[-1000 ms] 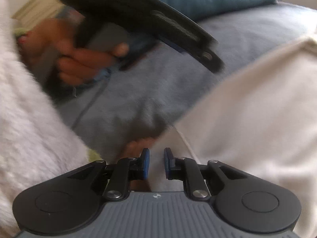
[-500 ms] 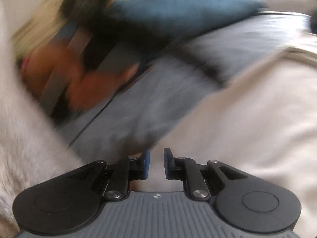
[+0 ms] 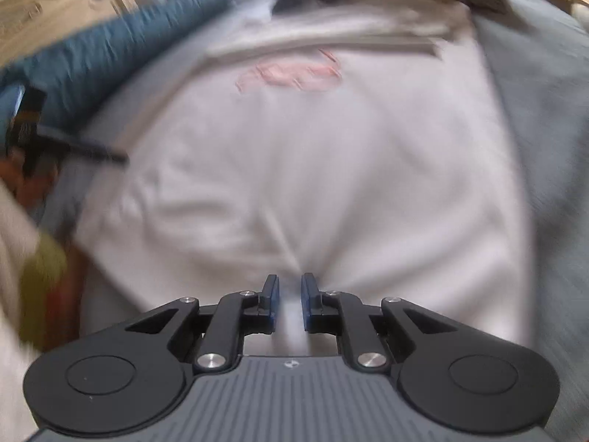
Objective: Fold clothes
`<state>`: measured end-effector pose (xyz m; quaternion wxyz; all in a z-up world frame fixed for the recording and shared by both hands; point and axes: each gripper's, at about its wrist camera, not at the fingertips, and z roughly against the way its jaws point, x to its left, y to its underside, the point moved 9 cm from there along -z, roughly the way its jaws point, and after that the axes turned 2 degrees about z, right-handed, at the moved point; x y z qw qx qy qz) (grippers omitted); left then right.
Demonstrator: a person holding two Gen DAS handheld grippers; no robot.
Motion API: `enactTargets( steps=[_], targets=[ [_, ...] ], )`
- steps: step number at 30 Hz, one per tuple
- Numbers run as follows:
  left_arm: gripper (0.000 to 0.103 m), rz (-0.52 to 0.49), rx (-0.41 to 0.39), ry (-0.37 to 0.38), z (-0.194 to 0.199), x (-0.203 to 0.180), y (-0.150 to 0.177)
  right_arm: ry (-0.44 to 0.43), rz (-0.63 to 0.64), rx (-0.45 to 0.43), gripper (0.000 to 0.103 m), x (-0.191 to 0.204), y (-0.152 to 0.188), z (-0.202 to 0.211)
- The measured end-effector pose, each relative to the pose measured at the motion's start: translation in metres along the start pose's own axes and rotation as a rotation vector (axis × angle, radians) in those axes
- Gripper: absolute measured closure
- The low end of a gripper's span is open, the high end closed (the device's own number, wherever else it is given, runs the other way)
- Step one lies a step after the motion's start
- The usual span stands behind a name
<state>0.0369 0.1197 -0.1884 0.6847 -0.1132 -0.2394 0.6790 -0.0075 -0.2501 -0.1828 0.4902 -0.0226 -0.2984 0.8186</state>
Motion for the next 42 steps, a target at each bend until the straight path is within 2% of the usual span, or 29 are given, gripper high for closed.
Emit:
enactTargets(
  steps=[1,5,8,10,11,13,15,17,21,24,27,28,31,33,35,41,42],
  targets=[
    [0.023,-0.001,0.002,-0.001,0.000,0.000,0.001,0.013,0.002,0.005,0.091,-0.002,0.000,0.007],
    [0.023,-0.019,0.005,-0.002,-0.002,-0.004,-0.001,0.059,0.007,-0.078,0.089,-0.002,-0.034,0.022],
    [0.023,-0.038,0.014,-0.012,-0.007,-0.008,-0.005,0.118,0.006,-0.182,0.089,-0.011,-0.077,0.001],
    [0.022,-0.048,0.014,-0.022,-0.007,-0.009,-0.005,0.130,0.019,-0.194,0.090,-0.014,-0.101,-0.026],
    [0.022,-0.049,0.014,-0.028,-0.007,-0.009,-0.005,0.150,0.030,-0.182,0.090,-0.021,-0.107,-0.038],
    [0.021,-0.047,0.014,-0.039,-0.006,-0.007,-0.003,0.244,0.038,-0.165,0.091,-0.046,-0.112,-0.046],
    [0.021,-0.041,0.017,-0.049,-0.006,-0.005,-0.002,0.344,-0.038,-0.177,0.093,-0.086,-0.118,-0.039],
    [0.021,-0.028,0.024,-0.056,-0.005,-0.003,-0.001,0.367,-0.096,-0.216,0.093,-0.101,-0.126,-0.028],
    [0.021,-0.029,0.030,-0.069,-0.006,-0.004,0.000,0.220,-0.019,-0.262,0.093,-0.060,-0.141,-0.035],
    [0.021,-0.027,0.037,-0.076,-0.005,-0.004,0.000,0.284,-0.013,-0.234,0.095,-0.071,-0.150,-0.065],
    [0.021,-0.038,0.032,-0.092,-0.004,-0.004,0.000,0.399,-0.089,-0.279,0.096,-0.102,-0.166,-0.058],
    [0.021,-0.044,0.030,-0.097,-0.004,-0.004,0.000,0.400,-0.100,-0.301,0.095,-0.103,-0.173,-0.054],
    [0.020,-0.057,0.034,-0.105,-0.004,-0.005,0.000,0.256,-0.075,-0.335,0.095,-0.078,-0.188,-0.061],
    [0.020,-0.054,0.041,-0.106,-0.005,-0.004,0.000,0.257,-0.047,-0.317,0.095,-0.072,-0.195,-0.076],
    [0.019,-0.050,0.044,-0.105,-0.005,-0.004,0.000,0.328,-0.141,-0.309,0.098,-0.102,-0.202,-0.088],
    [0.018,-0.068,0.039,-0.111,-0.004,-0.004,0.000,0.184,-0.139,-0.328,0.096,-0.083,-0.215,-0.077],
    [0.018,-0.065,0.043,-0.111,-0.005,-0.004,0.000,0.185,-0.123,-0.320,0.096,-0.080,-0.215,-0.080]
  ],
)
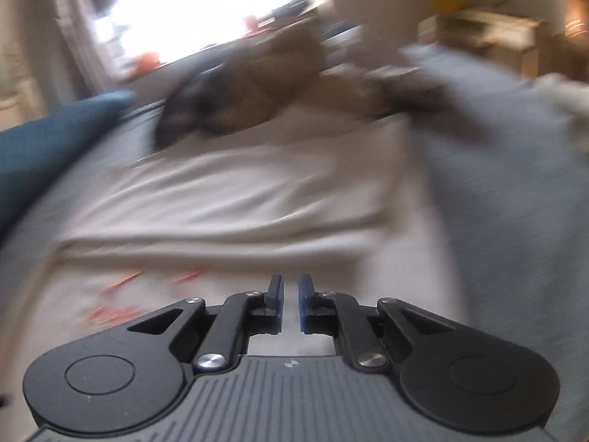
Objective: Fold clothes
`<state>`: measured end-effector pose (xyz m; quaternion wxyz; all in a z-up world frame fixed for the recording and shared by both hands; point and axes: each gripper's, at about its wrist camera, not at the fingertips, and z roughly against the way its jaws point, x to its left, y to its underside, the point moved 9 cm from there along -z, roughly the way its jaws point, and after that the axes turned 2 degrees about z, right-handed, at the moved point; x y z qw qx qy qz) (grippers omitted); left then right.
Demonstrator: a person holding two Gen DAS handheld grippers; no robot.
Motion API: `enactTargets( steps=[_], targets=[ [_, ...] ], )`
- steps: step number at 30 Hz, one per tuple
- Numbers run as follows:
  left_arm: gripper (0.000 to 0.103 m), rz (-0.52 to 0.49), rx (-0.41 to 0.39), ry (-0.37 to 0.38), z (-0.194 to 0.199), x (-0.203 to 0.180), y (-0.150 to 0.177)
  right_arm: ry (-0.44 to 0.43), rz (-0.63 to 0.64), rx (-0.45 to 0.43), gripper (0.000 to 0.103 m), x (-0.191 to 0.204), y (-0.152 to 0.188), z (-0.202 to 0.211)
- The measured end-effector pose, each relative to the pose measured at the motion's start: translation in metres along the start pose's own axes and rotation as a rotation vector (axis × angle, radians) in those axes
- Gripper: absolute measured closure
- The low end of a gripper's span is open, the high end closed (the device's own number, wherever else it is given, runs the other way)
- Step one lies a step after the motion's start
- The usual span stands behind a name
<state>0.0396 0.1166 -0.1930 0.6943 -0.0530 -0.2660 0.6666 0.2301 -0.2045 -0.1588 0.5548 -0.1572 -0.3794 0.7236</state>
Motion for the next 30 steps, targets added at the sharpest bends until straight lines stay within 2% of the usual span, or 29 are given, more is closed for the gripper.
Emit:
enactTargets(
  steps=[2,5,6,8,11,14,16,18,20,21,24,26,28,30],
  targets=[
    [0.018,0.008,0.009,0.001,-0.002,0.001,0.000,0.058,0.019,0.010,0.098,-0.004,0.003,-0.010],
    [0.016,0.003,0.003,0.000,-0.002,0.001,0.001,0.200,-0.069,-0.016,0.096,-0.042,-0.010,-0.010],
    [0.016,-0.001,-0.001,0.000,-0.002,0.001,0.001,0.189,-0.050,-0.026,0.096,-0.039,-0.013,-0.002],
    [0.016,-0.001,-0.002,-0.002,-0.002,0.002,0.002,0.044,0.019,-0.013,0.096,-0.006,-0.005,0.015],
    [0.016,0.008,0.009,-0.005,-0.002,0.004,0.002,-0.129,0.221,0.046,0.096,0.058,0.029,0.035],
    [0.016,0.018,0.014,-0.009,-0.003,0.008,0.002,-0.228,0.394,0.070,0.096,0.101,0.064,0.049],
    [0.016,0.025,0.014,-0.011,-0.004,0.010,0.003,-0.273,0.474,0.124,0.096,0.121,0.091,0.055],
    [0.016,0.034,0.015,-0.008,-0.003,0.012,0.004,-0.320,0.563,0.137,0.096,0.138,0.110,0.067],
    [0.016,0.040,0.018,-0.007,-0.003,0.013,0.005,-0.333,0.622,0.124,0.097,0.146,0.109,0.077],
    [0.016,0.042,0.019,-0.007,-0.003,0.014,0.005,-0.308,0.623,0.105,0.097,0.144,0.102,0.076],
    [0.016,0.044,0.018,-0.008,-0.002,0.014,0.003,-0.187,0.473,0.075,0.096,0.116,0.071,0.055],
    [0.016,0.042,0.014,-0.010,-0.003,0.013,0.001,-0.151,0.444,0.073,0.096,0.111,0.068,0.045],
    [0.016,0.042,0.011,-0.010,-0.003,0.013,0.002,-0.169,0.437,0.072,0.096,0.122,0.075,0.043],
    [0.016,0.042,0.006,-0.012,-0.002,0.014,0.002,-0.253,0.455,0.096,0.096,0.146,0.086,0.047]
  ],
)
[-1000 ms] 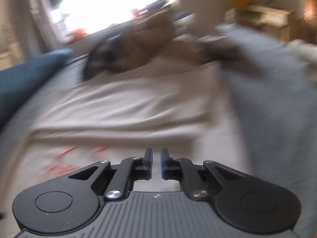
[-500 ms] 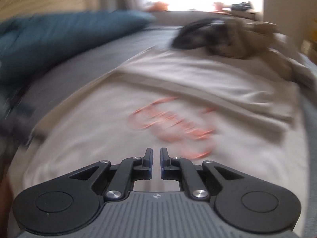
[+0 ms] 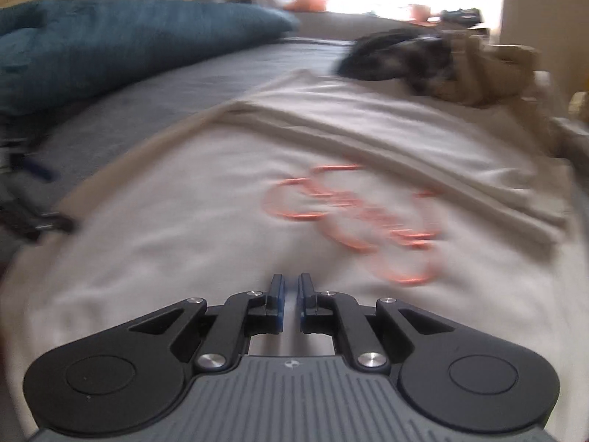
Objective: Fold clothes
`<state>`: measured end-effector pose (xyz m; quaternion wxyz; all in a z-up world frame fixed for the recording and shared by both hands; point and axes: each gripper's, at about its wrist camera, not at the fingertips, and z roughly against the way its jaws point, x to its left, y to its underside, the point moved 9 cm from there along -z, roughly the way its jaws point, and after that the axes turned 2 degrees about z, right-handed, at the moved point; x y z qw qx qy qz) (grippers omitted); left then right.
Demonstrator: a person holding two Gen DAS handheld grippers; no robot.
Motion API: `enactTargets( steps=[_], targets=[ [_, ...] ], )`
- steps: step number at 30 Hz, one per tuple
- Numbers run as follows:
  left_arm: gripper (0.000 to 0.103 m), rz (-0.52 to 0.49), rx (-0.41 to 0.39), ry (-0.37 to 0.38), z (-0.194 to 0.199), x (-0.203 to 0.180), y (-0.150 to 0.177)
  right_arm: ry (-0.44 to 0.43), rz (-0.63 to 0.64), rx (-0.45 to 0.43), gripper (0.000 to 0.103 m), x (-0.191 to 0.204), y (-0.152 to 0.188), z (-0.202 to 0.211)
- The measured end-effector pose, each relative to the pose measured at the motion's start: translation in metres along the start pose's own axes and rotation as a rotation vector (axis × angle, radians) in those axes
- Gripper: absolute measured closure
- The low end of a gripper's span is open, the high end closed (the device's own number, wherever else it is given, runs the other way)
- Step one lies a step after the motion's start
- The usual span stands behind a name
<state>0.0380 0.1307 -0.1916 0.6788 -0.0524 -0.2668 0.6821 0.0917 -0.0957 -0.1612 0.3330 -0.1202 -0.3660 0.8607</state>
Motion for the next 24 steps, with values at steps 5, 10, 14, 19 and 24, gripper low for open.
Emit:
enactTargets(
  steps=[5,10,14,19,24],
  targets=[
    [0.016,0.011,-0.001,0.003,0.000,0.002,0.000,-0.076,0.067,-0.015,0.097,0.029,-0.007,0.004],
    [0.016,0.007,-0.008,0.004,0.000,0.001,0.001,0.107,-0.111,-0.028,0.097,-0.044,-0.019,-0.007],
    [0.016,0.023,-0.003,0.005,-0.001,0.003,0.001,0.011,-0.049,-0.011,0.096,-0.008,-0.015,-0.017],
    [0.016,0.039,0.006,0.009,-0.004,0.004,0.001,-0.228,0.121,0.011,0.096,0.094,0.005,-0.009],
    [0.016,0.034,0.000,0.009,-0.003,0.005,0.002,-0.219,0.127,-0.019,0.097,0.096,0.000,-0.003]
  ],
)
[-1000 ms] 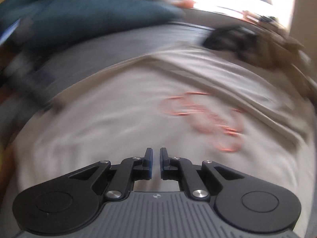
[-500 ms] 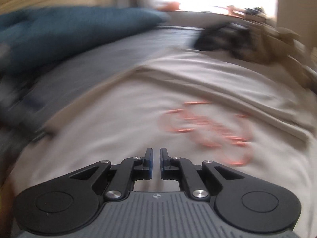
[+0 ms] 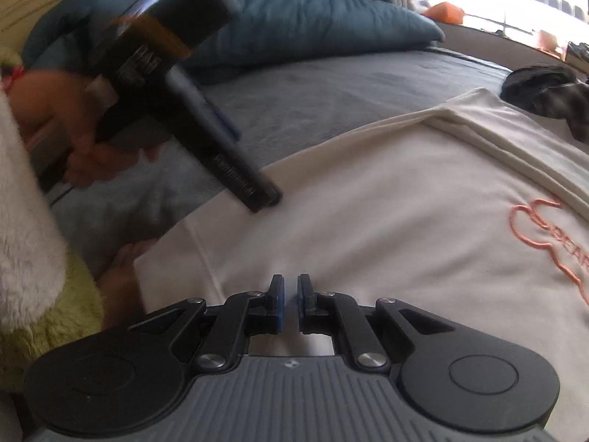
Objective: Fold clothes
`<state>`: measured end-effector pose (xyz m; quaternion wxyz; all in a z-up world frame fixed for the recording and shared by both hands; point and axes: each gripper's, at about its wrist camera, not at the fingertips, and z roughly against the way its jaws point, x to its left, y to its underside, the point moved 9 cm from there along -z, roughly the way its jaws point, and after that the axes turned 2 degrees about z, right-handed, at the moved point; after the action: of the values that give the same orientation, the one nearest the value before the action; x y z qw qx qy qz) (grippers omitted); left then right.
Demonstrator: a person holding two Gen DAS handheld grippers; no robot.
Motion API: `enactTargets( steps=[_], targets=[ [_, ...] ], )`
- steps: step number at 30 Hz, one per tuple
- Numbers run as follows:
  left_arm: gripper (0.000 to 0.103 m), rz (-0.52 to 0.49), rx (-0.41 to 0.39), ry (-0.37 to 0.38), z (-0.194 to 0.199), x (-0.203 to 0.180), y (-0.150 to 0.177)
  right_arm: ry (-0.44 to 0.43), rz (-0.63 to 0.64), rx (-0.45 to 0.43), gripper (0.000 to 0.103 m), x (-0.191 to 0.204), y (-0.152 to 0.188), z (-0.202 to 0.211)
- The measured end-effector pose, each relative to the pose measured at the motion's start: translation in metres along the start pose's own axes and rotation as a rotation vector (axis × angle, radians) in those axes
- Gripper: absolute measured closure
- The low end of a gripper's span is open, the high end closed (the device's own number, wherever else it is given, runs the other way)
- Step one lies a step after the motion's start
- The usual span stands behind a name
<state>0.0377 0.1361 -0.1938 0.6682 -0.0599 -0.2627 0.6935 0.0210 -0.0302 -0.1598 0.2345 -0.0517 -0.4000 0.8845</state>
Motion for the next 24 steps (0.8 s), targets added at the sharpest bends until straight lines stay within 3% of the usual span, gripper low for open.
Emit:
enactTargets(
  steps=[4,6,8,10,16,18,21,24],
  targets=[
    [0.016,0.005,-0.001,0.003,0.000,0.002,0.000,0.153,-0.141,-0.030,0.096,-0.059,-0.012,0.002],
    [0.016,0.013,0.001,0.001,0.000,0.004,0.001,0.209,-0.134,-0.007,0.096,-0.075,-0.011,-0.007],
    [0.016,0.029,0.005,-0.006,0.001,0.006,0.001,0.212,-0.081,-0.009,0.096,-0.066,-0.017,-0.019],
    [0.016,0.040,0.004,-0.012,0.001,0.009,0.001,0.151,-0.025,-0.020,0.096,-0.041,-0.024,-0.030],
    [0.016,0.071,0.005,-0.017,0.001,0.014,0.000,-0.136,0.198,-0.004,0.095,0.069,-0.011,-0.042],
    [0.016,0.074,0.005,-0.016,0.000,0.013,0.001,-0.149,0.235,-0.017,0.096,0.077,-0.007,-0.035],
    [0.016,0.077,0.002,-0.015,-0.001,0.013,-0.001,-0.054,0.104,-0.054,0.096,0.036,-0.019,-0.030],
    [0.016,0.077,-0.009,-0.015,-0.001,0.013,-0.003,0.174,-0.033,-0.084,0.095,-0.034,-0.037,-0.035]
  ],
)
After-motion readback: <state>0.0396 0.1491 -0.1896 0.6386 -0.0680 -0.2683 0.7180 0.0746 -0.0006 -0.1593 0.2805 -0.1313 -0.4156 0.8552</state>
